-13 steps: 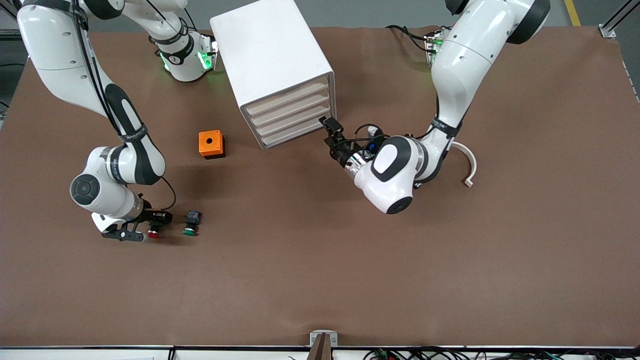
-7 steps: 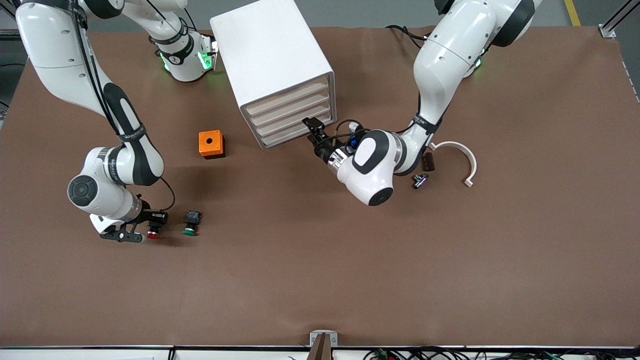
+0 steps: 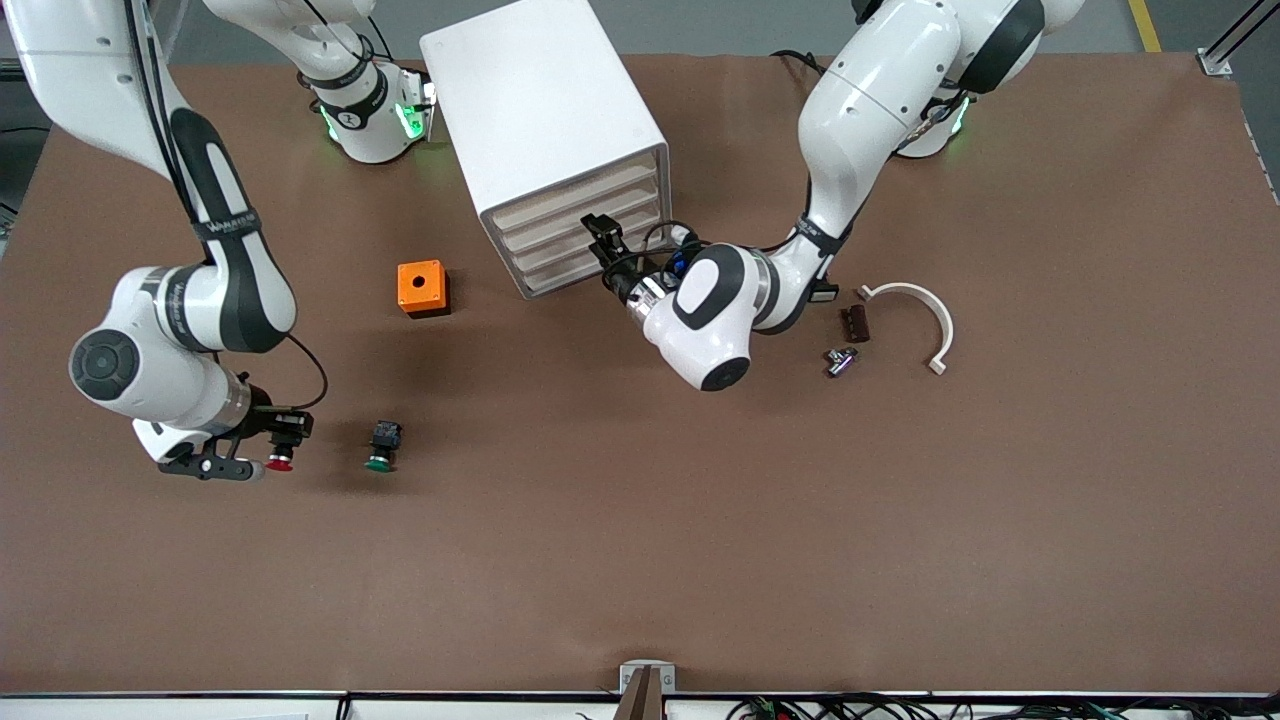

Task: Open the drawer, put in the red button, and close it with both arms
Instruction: 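Pull the cabinet drawer open with the left gripper while the right gripper lifts the button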

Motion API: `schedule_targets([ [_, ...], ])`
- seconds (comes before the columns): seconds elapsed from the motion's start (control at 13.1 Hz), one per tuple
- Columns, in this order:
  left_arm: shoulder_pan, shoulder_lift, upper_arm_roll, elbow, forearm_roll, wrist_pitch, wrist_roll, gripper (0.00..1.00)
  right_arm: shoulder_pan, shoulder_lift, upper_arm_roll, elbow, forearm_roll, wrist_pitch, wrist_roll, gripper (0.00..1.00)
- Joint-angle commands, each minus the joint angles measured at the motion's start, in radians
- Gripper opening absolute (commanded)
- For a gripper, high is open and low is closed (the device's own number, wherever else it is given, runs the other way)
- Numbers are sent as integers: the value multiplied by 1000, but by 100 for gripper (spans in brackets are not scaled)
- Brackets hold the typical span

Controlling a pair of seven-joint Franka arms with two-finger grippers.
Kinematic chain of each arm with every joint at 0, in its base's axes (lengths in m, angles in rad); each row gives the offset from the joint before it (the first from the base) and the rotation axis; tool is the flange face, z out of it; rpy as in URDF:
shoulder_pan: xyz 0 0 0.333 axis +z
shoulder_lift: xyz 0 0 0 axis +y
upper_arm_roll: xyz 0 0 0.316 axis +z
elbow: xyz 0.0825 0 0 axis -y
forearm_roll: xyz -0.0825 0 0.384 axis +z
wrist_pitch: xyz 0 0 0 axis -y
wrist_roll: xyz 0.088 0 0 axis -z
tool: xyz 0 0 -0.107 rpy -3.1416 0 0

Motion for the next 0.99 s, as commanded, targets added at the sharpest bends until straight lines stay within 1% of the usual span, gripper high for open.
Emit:
schedule_targets([
  [0.0, -25, 32, 8, 23, -26, 2, -16, 54, 21, -79, 1, -23, -16, -77, 37, 16],
  [0.15, -39, 34, 10, 23, -55, 17, -19, 50, 60, -120, 1, -21, -16, -146, 114, 16],
  [0.23, -44, 34, 13, 23, -62, 19, -19, 43, 82, -143, 1, -19, -18, -180, 161, 16],
  [0.31, -44, 34, 14, 23, -69, 19, -20, 32, 108, -165, 1, -18, -19, -211, 198, 16],
  [0.38, -44, 34, 14, 23, -69, 20, -20, 16, 131, -185, 1, -10, -19, -246, 227, 16],
  [0.46, -42, 32, 16, 23, -69, 20, -20, 4, 160, -195, 1, 8, -19, -284, 267, 16],
  [0.54, -36, 31, 17, 21, -67, 19, -27, 0, 189, -197, 1, 39, -19, -330, 319, 16],
  [0.61, -33, 30, 19, 21, -64, 20, -31, 0, 212, -197, 2, 69, -19, -378, 364, 16],
  [0.77, -30, 26, 43, 21, -67, 17, -33, 0, 280, -196, 2, 125, -19, -459, 453, 16],
  [0.92, 1, 21, 67, 23, -69, 14, -33, 0, 355, -196, 2, 151, -19, -492, 587, 16],
])
